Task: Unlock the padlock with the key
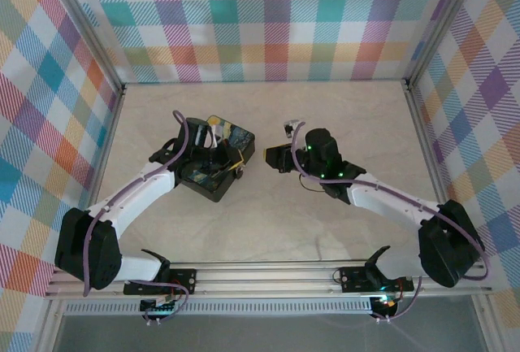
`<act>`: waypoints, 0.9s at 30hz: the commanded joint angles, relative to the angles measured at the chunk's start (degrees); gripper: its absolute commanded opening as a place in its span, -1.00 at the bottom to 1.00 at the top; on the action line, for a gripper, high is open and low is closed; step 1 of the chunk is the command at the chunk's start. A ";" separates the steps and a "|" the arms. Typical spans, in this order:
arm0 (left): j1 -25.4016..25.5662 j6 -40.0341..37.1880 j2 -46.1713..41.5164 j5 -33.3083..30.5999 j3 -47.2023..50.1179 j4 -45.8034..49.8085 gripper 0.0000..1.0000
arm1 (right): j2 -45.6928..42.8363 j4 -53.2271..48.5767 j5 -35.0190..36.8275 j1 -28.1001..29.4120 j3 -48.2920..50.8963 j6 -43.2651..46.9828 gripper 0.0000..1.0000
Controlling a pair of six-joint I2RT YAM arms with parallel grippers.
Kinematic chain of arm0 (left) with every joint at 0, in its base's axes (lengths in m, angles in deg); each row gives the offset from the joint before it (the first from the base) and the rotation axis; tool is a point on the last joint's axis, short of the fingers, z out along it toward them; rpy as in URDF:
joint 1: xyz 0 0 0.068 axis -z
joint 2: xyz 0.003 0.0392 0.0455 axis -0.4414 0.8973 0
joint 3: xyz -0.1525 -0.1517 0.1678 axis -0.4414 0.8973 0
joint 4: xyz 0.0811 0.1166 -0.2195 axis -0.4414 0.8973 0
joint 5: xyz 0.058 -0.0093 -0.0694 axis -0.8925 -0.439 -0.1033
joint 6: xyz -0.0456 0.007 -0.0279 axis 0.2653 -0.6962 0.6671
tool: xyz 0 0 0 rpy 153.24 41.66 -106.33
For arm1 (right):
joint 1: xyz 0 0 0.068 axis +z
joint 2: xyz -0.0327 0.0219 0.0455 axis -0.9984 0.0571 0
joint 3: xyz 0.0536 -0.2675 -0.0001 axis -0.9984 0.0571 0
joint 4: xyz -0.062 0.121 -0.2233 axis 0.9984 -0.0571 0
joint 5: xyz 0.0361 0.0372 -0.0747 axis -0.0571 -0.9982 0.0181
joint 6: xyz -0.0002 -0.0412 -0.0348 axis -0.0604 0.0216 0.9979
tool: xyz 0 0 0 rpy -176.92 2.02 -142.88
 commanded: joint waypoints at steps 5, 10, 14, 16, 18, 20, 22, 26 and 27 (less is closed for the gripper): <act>-0.76 -1.06 -2.61 4.18 4.23 -11.78 -1.00 | 7.69 13.37 -16.66 0.53 0.17 -26.02 -0.45; -0.76 -0.68 -3.43 4.34 5.10 -13.92 -1.00 | 11.04 21.66 -18.40 0.53 1.61 -32.29 -0.45; -0.76 -0.52 -3.62 4.44 5.05 -14.23 -1.00 | 11.87 22.27 -18.38 0.96 1.84 -33.06 -0.45; -0.77 -0.33 -3.63 4.52 5.08 -14.28 -1.00 | 11.65 21.21 -17.71 1.38 1.84 -32.16 -0.45; -0.76 -0.05 -3.61 5.12 5.47 -14.90 -1.00 | 11.39 21.78 -17.16 1.38 2.41 -32.40 -0.45; -0.78 0.18 -3.63 5.32 5.73 -15.32 -1.00 | 11.33 22.15 -17.21 1.43 2.62 -32.42 -0.43; -0.78 0.18 -3.80 5.54 5.74 -15.44 -1.00 | 11.04 20.45 -16.72 1.43 2.37 -31.64 -0.40; -0.76 -1.12 -3.80 6.58 4.59 -13.58 -1.00 | 9.00 16.14 -14.93 1.21 2.25 -28.52 -0.30; -0.76 -1.96 -3.66 7.01 4.10 -12.55 -1.00 | 8.22 13.82 -14.53 1.25 1.85 -26.97 -0.28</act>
